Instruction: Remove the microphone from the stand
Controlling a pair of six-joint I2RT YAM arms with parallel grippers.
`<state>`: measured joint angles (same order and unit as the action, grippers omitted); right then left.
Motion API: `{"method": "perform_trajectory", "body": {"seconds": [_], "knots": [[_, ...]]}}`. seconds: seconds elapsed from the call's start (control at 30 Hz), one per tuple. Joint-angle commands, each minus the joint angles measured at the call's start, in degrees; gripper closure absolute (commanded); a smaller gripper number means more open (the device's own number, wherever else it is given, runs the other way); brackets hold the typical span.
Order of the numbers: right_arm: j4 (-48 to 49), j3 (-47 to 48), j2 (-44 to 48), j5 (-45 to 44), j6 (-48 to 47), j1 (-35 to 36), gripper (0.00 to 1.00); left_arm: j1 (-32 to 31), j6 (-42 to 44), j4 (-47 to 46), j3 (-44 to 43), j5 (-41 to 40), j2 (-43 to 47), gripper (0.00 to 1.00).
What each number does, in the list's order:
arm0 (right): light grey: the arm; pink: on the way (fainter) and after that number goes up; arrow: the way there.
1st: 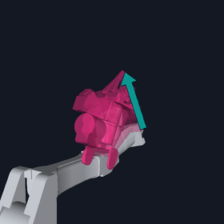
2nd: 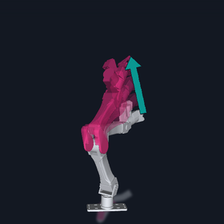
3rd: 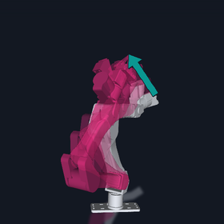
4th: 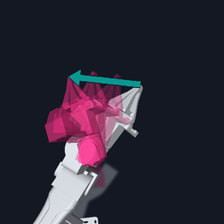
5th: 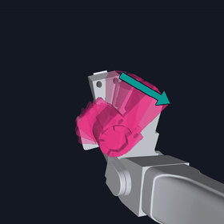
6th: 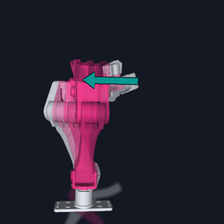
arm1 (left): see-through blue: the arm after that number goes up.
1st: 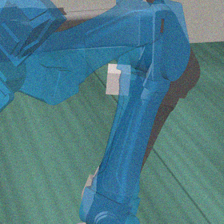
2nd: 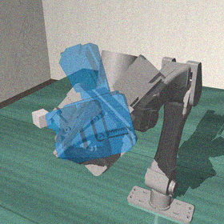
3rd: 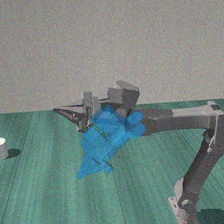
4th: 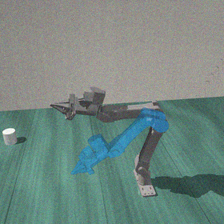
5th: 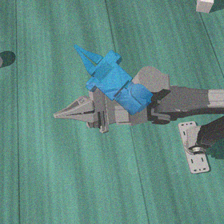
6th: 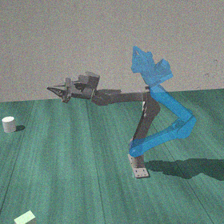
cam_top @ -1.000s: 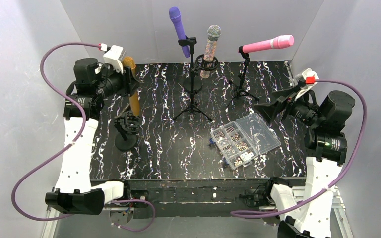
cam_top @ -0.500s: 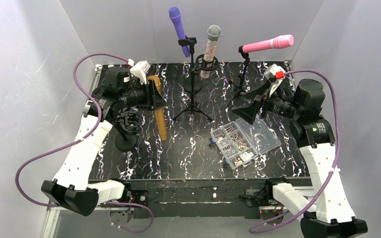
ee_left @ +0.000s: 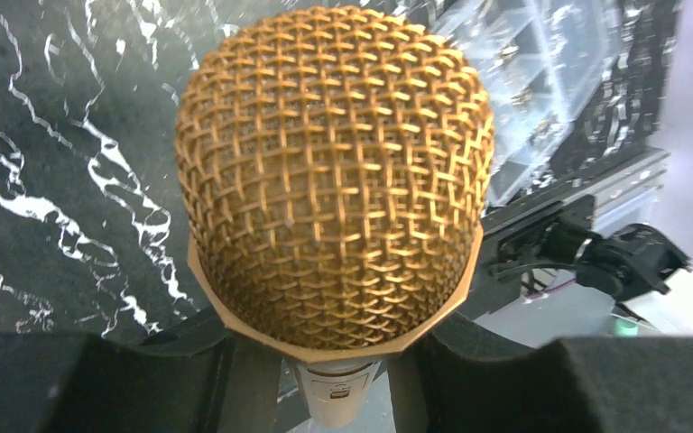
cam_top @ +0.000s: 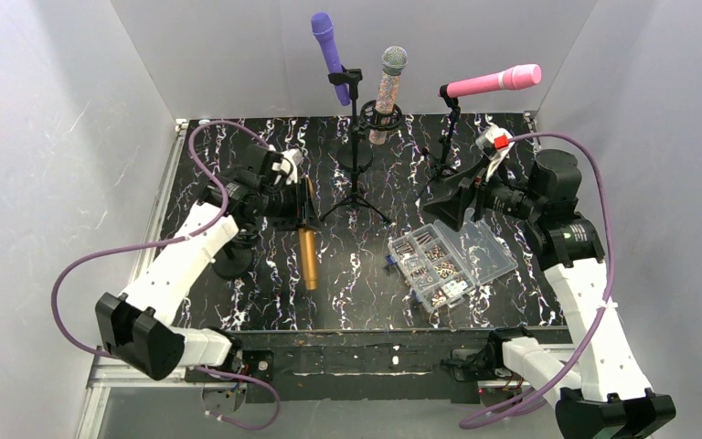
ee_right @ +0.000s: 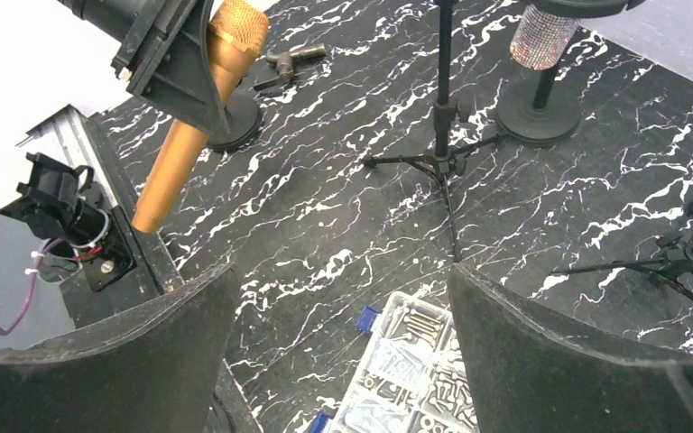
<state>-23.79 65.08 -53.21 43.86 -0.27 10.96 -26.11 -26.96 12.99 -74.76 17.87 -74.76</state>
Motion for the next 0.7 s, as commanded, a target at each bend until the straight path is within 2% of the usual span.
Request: {"method": "perform_trajectory", "body": {"seconds": [0.0,0.23,0.43,0.6,0.67], "knots": [[1.03,-1.87,1.33,-2.86,-2.87,0.29,0.07,-1.55,-0.85,4.45,2.94,-4.17,-1.37,1.00],[0.18,-3.97,3.04,-5.91,-5.04,-0.18,0.06,-2.23,-0.81,5.92,3.75,-5.67,-8.74,1.00],[-0.43,-6.29,5.56,-6.85,-5.42,-1.07,0.05,-3.02,0.20,7.86,3.12,-10.09,-16.37,1.00],[-1.26,-8.00,7.48,-7.16,-5.48,-1.73,0.05,-4.47,-1.69,8.69,3.08,-14.13,-23.79,1.00],[-1.21,-8.48,7.52,-7.43,-5.69,-1.82,0.05,-4.54,-3.99,8.89,5.77,-14.98,-25.19,1.00]]}}
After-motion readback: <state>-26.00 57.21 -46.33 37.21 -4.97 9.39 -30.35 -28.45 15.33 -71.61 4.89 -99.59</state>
